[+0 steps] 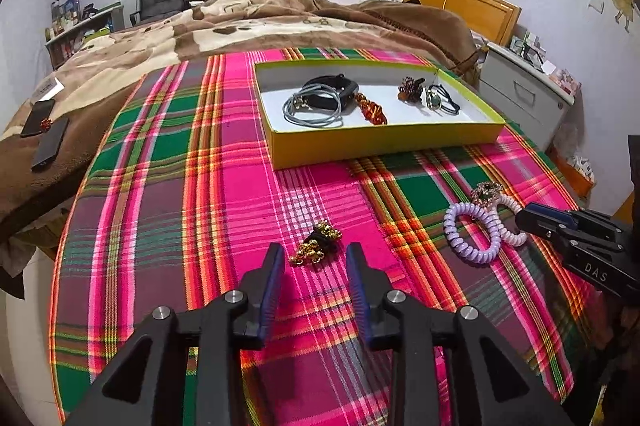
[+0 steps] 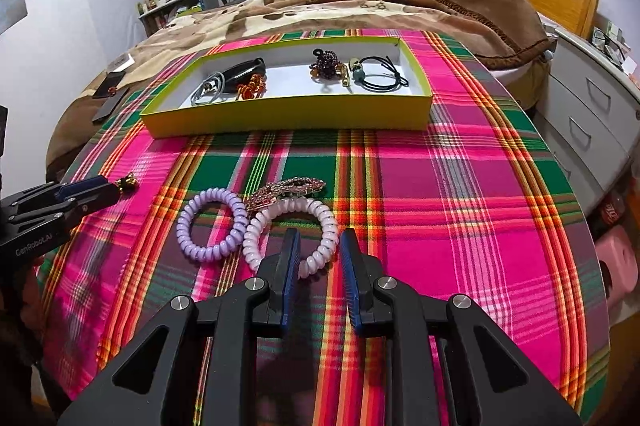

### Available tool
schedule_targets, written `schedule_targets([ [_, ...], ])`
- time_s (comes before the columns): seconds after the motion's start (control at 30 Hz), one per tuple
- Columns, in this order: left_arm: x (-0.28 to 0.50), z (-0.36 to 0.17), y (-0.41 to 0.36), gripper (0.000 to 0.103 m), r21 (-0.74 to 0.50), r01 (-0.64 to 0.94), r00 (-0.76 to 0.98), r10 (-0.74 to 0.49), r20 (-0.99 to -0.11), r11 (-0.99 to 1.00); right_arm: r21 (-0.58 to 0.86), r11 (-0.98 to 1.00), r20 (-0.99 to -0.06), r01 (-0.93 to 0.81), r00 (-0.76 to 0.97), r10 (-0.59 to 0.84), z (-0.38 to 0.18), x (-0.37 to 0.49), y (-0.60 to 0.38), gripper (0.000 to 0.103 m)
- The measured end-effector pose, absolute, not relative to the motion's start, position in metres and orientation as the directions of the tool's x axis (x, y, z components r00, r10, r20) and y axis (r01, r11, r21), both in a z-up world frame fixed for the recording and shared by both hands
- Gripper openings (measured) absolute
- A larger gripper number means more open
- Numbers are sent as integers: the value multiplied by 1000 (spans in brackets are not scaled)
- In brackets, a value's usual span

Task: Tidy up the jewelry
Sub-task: 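Close the left tool on the gold trinket while the right tool grasps the white coil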

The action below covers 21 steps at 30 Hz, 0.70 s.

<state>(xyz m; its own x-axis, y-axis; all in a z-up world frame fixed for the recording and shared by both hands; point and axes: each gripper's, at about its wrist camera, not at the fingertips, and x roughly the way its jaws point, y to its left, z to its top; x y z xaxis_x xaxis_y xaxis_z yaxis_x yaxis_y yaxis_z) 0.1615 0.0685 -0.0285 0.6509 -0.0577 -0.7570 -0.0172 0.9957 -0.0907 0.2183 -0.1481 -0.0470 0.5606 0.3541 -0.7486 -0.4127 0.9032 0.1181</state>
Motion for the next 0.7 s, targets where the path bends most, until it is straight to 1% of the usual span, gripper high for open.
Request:
schedule_targets([
  [0.17,173,-35,69,31,-90,-14,619,-62,-783,996,105,902,-759,-419,552,344,-50,225,-144,21],
  [0.4,181,-37,57,31,-8,-13,615,2,-788,1000,45,899,-768,-435,561,310,-51,225,-135,21],
  [0.43,181,-36,55,30,2,-6,616,5,-788,1000,38,899,-768,-436,563,306,-51,225,-134,21],
  [0.5,181,-36,52,21,7,10,617,0,-787,1000,28,900,-768,-436,567,299,-51,224,-134,19],
  [0.53,181,-36,50,19,14,16,618,1,-787,1000,24,899,-768,-437,568,297,-51,223,-134,15],
  [0.57,181,-36,49,18,18,19,618,3,-786,1000,23,899,-768,-437,568,296,-51,222,-133,11],
  [0.7,177,-34,47,16,15,25,622,-4,-783,1000,48,900,-766,-432,562,311,-50,218,-138,10],
])
